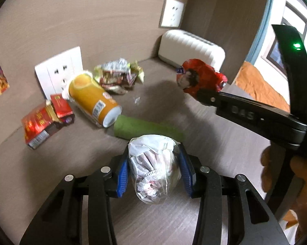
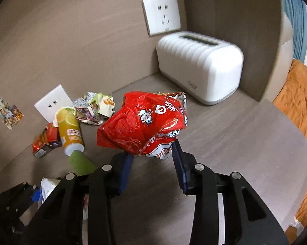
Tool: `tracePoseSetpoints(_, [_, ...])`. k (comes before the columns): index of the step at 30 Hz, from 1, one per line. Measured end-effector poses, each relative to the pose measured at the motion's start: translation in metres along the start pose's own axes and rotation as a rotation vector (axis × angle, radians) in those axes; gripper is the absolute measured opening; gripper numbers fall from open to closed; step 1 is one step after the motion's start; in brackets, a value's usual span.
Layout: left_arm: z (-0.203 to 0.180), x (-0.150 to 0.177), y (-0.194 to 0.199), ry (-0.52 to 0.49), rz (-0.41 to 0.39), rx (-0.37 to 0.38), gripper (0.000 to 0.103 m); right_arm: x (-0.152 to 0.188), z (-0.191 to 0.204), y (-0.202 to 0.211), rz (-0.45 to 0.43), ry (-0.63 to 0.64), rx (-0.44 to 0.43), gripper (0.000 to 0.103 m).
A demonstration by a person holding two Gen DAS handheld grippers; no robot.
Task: Collect trash
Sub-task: 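Carry the white bag and red wrapper to the bin and release both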
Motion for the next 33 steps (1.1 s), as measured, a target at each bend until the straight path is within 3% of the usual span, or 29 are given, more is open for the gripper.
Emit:
tracePoseSetpoints(8, [-0.027,-0.001,0.036,-0.069,-0.063,0.042,0.042,0.012,0.000,0.073,-0.089,-0.001,0.040,0.039])
tracePoseSetpoints(16, [-0.080,0.013,0.068,-0.205,-0.103,0.111,0.042,0.052,-0.019,0.149,-0.157,-0.048,0.131,0.039])
tracePoseSetpoints(25, [-0.160,0.041,0.079,-0.374,-0.084,0.252,0.042,0.108,-0.058,0.217,-0.187,-0.176,0.273,0.039])
tracePoseSetpoints(33, [-0.238,0.079,0.086,-0.534,-0.045,0.374,0.042,0.168,-0.097,0.259,-0.158,-0.324,0.386,0.039])
Point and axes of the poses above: each gripper's, at about its wrist camera, not at the fingertips, and y roughly against the way its jaws point, z to its left, x to its underside, the point moved 1 cm from there along -y, roughly the way its jaws point, and after that the axes turned 9 degrees about -x, right-handed, at the moved point
